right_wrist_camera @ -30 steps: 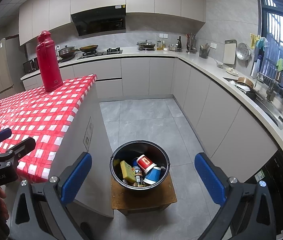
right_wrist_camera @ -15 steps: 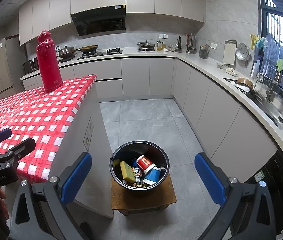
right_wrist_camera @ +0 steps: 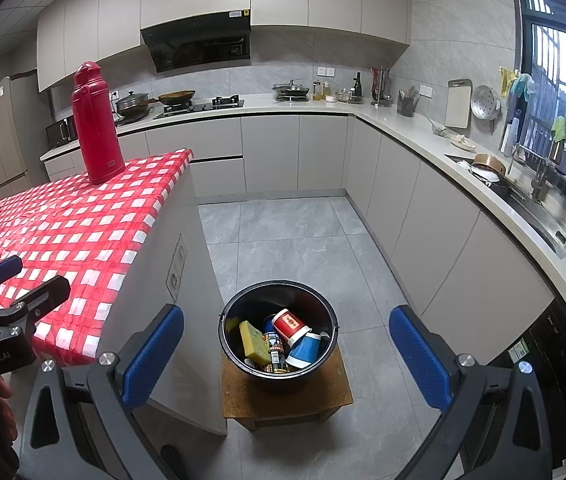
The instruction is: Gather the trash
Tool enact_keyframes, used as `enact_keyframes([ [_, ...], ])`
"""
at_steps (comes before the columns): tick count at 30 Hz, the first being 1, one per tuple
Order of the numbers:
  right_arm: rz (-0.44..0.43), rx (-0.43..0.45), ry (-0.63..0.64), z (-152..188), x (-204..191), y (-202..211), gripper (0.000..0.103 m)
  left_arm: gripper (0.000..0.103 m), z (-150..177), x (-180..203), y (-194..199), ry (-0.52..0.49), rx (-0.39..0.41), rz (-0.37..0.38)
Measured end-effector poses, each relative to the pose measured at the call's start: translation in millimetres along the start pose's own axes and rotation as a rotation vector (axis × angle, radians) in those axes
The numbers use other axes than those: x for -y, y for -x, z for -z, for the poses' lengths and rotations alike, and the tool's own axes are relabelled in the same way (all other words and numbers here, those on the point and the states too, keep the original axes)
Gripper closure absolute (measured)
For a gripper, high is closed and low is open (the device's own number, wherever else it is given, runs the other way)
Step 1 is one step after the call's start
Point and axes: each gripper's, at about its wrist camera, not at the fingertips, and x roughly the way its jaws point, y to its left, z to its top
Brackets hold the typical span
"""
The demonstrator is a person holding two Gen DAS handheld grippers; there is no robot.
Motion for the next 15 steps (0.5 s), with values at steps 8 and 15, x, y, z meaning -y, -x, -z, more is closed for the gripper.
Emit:
enact_keyframes([
  [8,0.001,-0.001,0.001,1.3,-0.7,0.8,0.000,0.000,0.1,0.2,0.1,-0.001,0.001,0.002],
  [15,0.001,-0.001,0.000,1.2,-1.7,0.6,0.000,0.000,0.9,0.9,2.3,-0.003,0.009,0.008],
])
